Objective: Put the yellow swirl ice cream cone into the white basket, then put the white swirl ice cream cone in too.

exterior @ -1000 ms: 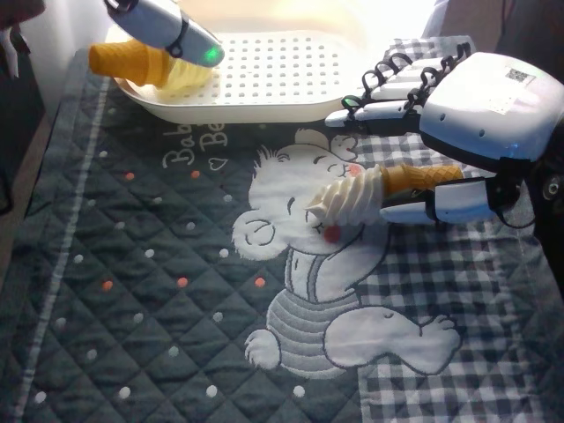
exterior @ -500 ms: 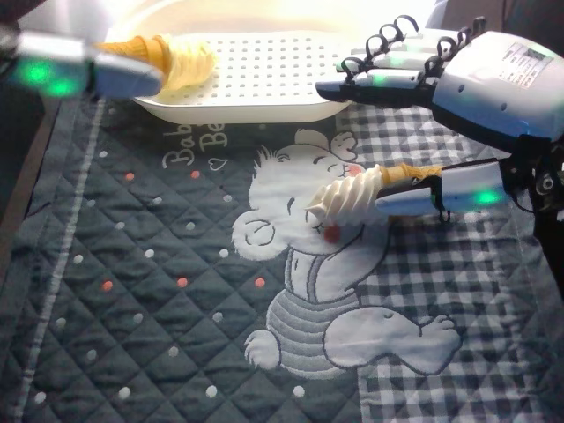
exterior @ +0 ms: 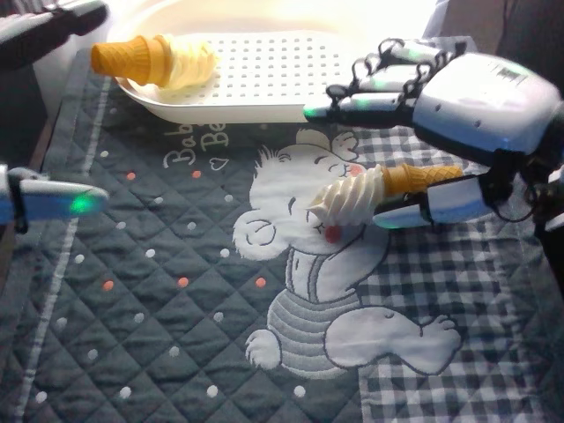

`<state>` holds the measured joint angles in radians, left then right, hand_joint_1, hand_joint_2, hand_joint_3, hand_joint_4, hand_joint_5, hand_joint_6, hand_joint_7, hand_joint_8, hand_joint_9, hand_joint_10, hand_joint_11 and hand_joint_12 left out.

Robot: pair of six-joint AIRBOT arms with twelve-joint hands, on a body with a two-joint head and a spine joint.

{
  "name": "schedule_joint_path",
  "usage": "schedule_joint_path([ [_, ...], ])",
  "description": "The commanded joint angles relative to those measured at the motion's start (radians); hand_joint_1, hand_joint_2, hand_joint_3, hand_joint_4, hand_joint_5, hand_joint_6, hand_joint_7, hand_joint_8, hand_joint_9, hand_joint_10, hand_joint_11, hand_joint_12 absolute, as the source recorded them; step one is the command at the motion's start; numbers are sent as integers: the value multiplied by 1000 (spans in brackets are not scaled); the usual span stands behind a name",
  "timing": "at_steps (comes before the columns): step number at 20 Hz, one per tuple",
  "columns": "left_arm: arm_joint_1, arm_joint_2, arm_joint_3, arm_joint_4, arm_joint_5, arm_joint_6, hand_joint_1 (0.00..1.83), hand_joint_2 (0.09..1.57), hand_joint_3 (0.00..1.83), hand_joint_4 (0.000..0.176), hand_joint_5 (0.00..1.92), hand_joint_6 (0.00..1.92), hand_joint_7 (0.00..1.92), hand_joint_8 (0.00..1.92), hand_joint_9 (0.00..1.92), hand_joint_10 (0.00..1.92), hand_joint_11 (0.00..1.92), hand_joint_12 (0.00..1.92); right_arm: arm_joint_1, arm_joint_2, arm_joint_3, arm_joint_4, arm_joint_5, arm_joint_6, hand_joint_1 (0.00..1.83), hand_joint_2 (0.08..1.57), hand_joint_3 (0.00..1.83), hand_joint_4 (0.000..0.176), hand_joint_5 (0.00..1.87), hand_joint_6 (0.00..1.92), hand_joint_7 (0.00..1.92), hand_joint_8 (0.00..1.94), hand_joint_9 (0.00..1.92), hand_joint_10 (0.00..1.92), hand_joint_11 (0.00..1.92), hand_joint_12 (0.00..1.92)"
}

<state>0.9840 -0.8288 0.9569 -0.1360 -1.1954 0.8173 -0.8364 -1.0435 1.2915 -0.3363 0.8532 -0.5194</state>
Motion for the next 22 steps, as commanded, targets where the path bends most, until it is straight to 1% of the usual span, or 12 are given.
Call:
schedule_joint_path([
  [1,-1,5,-4,-8,-167,-9,782,812,0,22,194,4,172,5,165,12,0,686,12,-6,10,19,86,29,977,900,0,104,349,2,312,2,351,4,0,1123],
  [3,39,11,-18,-30,-207,-23,808,797,0,12,216,5,208,6,201,17,0,795,12,-32,47,-17,65,112,998,892,1,136,321,0,284,0,318,1,0,1104],
  [6,70,7,-23,-59,-223,-29,826,793,0,0,243,9,233,6,213,14,0,888,12,-64,77,-29,6,127,1033,868,0,111,315,1,280,4,343,10,0,1120],
  [9,79,5,-23,-68,-225,-39,903,786,0,0,263,12,247,7,217,13,0,858,12,-85,93,-47,-32,127,977,860,0,140,284,0,305,8,416,31,64,1159],
  [12,82,5,-23,-72,-226,-41,892,802,2,0,261,6,248,4,217,11,0,879,12,-88,96,-69,-64,127,1091,891,1,44,398,5,535,15,645,46,309,1156],
  [14,88,3,-23,-76,-228,-49,907,817,6,0,257,2,246,2,218,11,0,881,12,-88,102,-73,-90,127,1185,933,0,0,762,18,974,143,857,881,665,1526],
  [15,90,3,-23,-78,-231,-50,907,812,3,0,260,3,250,4,218,10,0,875,12,-89,103,-73,-93,127,1264,1026,9,0,1009,516,1138,714,1044,1049,899,1538],
  [16,95,1,-23,-81,-234,-53,906,809,1,0,268,6,259,8,221,12,0,875,12,-91,105,-72,-96,127,1275,1069,5,0,1157,440,1022,1126,1038,1342,935,1695],
  [18,101,1,-23,-85,-237,-59,926,806,0,0,275,9,266,9,220,12,0,880,12,-96,108,-73,-97,127,1272,1087,0,0,1219,353,965,1264,1002,1444,928,1737],
  [19,104,0,-23,-87,-239,-62,927,807,1,0,278,7,273,8,228,16,0,919,12,-96,109,-76,-97,127,1205,1064,2,0,1137,670,916,1387,944,1610,882,1843],
  [20,105,0,-23,-88,-241,-62,937,803,0,0,288,8,287,8,237,20,0,948,12,-96,110,-77,-97,127,1187,1065,1,0,1104,764,847,1545,885,1793,896,1905],
  [22,106,-2,-23,-89,-243,-64,940,812,2,0,313,11,306,8,253,31,0,1047,12,-95,113,-77,-97,127,1186,1050,0,0,1132,730,843,1497,852,1747,836,1920],
])
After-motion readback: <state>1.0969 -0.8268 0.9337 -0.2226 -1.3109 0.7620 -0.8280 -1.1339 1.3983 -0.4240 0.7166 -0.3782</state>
